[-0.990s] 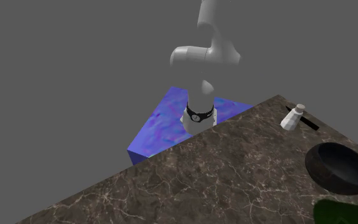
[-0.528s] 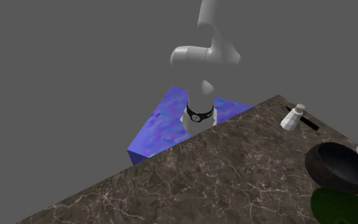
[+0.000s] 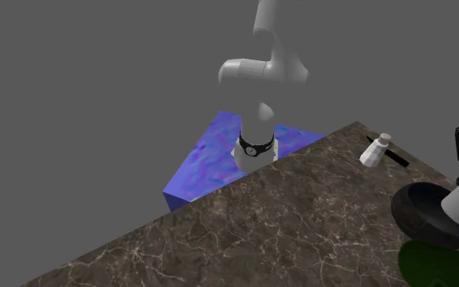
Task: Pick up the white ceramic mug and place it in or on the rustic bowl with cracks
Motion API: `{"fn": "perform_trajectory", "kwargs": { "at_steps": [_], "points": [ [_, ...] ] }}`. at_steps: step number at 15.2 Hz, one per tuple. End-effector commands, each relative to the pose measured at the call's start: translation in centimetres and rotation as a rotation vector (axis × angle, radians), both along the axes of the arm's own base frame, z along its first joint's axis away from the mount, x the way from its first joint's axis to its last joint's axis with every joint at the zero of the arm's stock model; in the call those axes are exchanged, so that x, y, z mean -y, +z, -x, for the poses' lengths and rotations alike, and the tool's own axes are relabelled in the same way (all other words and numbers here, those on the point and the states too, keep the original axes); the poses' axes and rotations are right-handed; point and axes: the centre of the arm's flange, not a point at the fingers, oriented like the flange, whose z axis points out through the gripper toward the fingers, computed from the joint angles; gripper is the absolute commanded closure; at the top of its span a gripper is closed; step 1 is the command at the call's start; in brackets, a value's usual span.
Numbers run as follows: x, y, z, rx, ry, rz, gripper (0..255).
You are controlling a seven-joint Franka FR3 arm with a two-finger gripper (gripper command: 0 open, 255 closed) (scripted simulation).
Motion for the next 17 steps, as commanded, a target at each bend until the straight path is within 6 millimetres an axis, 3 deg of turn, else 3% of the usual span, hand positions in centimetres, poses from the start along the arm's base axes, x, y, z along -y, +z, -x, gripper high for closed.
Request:
{"fn": "perform_trajectory", "kwargs": {
  "at_steps": [1, 3, 11, 12, 17],
  "points": [
    [0.12, -0.99, -0.02, 0.001, 0.0, 0.0, 255],
    [0.12, -1.98, -0.02, 0.001, 0.0, 0.0, 255],
    [0.12, -1.98, -0.02, 0.001, 0.0, 0.0, 255],
    [0.12, -1.98, -0.02, 0.001, 0.0, 0.0, 0],
    [0.12, -1.98, -0.02, 0.001, 0.0, 0.0, 0]
  ]
}}
